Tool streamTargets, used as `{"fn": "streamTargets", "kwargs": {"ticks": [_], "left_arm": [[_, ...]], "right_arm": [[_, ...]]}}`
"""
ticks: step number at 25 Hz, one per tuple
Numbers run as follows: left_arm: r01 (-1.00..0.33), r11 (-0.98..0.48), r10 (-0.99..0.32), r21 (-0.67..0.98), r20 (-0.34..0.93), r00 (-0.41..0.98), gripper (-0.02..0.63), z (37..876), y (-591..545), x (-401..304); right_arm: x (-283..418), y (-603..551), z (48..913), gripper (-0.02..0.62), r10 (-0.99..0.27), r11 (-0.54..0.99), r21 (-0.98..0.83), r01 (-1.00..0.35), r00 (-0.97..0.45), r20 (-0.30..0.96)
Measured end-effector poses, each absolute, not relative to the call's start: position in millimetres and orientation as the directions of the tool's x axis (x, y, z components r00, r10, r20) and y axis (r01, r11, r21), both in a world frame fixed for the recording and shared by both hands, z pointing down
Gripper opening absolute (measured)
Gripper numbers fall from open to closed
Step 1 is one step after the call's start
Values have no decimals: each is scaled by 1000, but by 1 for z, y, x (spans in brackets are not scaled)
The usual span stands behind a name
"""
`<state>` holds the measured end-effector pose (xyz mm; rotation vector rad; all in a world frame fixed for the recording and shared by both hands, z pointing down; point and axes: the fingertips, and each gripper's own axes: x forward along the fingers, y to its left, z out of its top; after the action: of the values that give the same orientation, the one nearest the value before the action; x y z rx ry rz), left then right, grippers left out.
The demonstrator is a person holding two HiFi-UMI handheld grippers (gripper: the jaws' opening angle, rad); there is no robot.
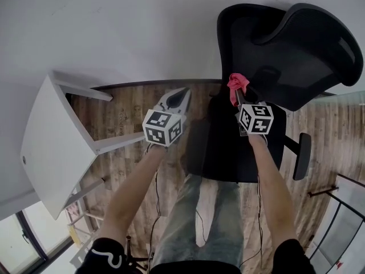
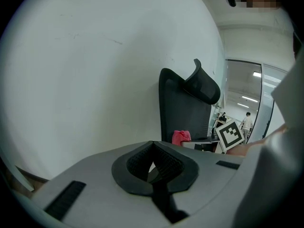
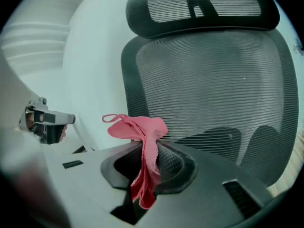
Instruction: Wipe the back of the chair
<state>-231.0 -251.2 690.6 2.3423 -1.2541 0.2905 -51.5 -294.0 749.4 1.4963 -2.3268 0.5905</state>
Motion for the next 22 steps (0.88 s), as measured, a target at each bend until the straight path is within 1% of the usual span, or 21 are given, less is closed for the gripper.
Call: {"fn": "streamTargets", "kwargs": {"ticks": [9,22], "left_arm": [[-806,-515,-703,292,395,592,21,687,-249,-159],[-773,-573,-659,271,408,632,21,678,-245,-45]], "right_arm": [[44,-288,751,83,-819,278,-176,-944,-329,471],[212,-283,748,83,-861,114,-184,-976,-190,471]]}}
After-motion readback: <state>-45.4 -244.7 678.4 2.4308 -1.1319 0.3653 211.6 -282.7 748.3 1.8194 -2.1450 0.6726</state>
